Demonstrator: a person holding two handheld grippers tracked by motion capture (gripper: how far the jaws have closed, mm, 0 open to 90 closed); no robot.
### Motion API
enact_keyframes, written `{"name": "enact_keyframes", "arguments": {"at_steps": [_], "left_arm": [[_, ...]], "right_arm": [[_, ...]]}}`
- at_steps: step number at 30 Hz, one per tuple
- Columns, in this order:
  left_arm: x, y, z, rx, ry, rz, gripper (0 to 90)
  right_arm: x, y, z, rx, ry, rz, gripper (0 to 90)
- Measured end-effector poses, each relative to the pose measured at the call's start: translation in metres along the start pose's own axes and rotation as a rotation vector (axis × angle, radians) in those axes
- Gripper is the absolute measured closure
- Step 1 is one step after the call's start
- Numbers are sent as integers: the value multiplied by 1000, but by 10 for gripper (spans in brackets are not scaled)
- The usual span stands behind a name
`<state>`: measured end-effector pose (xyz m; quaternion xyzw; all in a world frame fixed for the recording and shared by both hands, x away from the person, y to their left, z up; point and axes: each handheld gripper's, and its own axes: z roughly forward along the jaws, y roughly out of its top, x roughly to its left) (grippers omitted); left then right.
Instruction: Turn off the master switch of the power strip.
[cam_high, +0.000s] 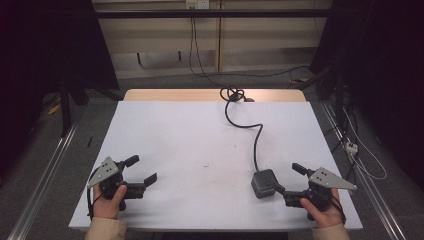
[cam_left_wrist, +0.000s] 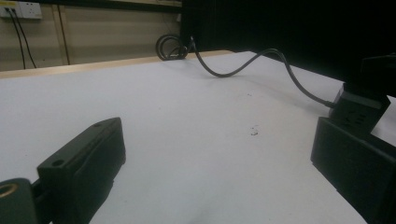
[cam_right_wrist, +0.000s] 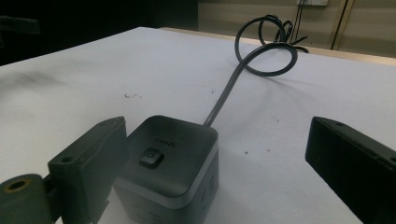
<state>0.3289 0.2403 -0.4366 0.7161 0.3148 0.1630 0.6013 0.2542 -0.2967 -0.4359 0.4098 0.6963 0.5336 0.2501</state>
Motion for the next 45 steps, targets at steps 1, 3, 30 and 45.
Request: {"name": "enact_keyframes", "arguments": {"at_steps": [1, 3, 30, 45], "left_arm": [[0, 0, 1, -2, -2, -4, 28], [0, 1, 1, -6, -1, -2, 28], [0, -1, 1, 9, 8, 7, 28], [1, -3, 0, 6, 16, -1, 28]], "right_arm": [[0, -1, -1, 3, 0, -7, 55], [1, -1, -1, 10, -4, -16, 55], [-12, -10, -12, 20, -29, -9, 65], [-18, -13, -16, 14, -43, -4, 67]]}}
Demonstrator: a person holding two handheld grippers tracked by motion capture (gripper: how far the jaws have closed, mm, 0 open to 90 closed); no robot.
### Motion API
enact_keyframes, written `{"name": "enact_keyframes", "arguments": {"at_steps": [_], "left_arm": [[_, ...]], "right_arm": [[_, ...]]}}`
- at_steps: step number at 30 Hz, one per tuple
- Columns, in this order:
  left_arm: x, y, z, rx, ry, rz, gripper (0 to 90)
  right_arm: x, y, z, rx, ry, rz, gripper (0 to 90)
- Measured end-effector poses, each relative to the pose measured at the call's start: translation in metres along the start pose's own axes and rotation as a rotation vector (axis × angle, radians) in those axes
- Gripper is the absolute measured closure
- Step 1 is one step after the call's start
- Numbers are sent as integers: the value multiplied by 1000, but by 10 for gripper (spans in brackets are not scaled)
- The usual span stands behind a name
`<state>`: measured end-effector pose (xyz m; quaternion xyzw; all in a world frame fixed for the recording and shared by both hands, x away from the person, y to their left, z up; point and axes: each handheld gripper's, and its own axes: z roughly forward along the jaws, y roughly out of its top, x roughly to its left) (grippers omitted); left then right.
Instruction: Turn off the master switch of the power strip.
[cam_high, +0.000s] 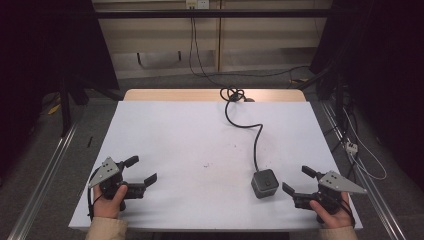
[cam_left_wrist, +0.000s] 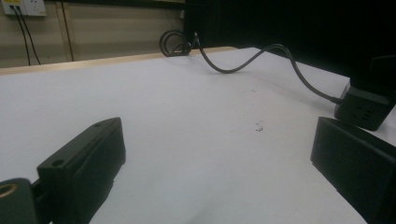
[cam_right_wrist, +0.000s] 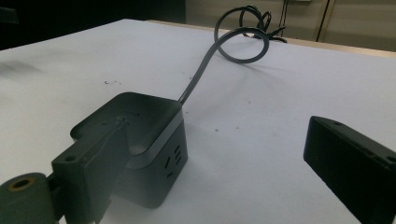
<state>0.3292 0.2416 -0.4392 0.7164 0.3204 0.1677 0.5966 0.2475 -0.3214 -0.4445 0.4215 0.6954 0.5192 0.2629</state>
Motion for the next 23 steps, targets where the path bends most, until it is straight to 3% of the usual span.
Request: {"name": "enact_keyframes", "arguments": {"at_steps": [23], "left_arm": [[1, -1, -3, 1, 5, 0, 29]], "right_arm": [[1, -3, 7, 31, 13, -20, 72]]}}
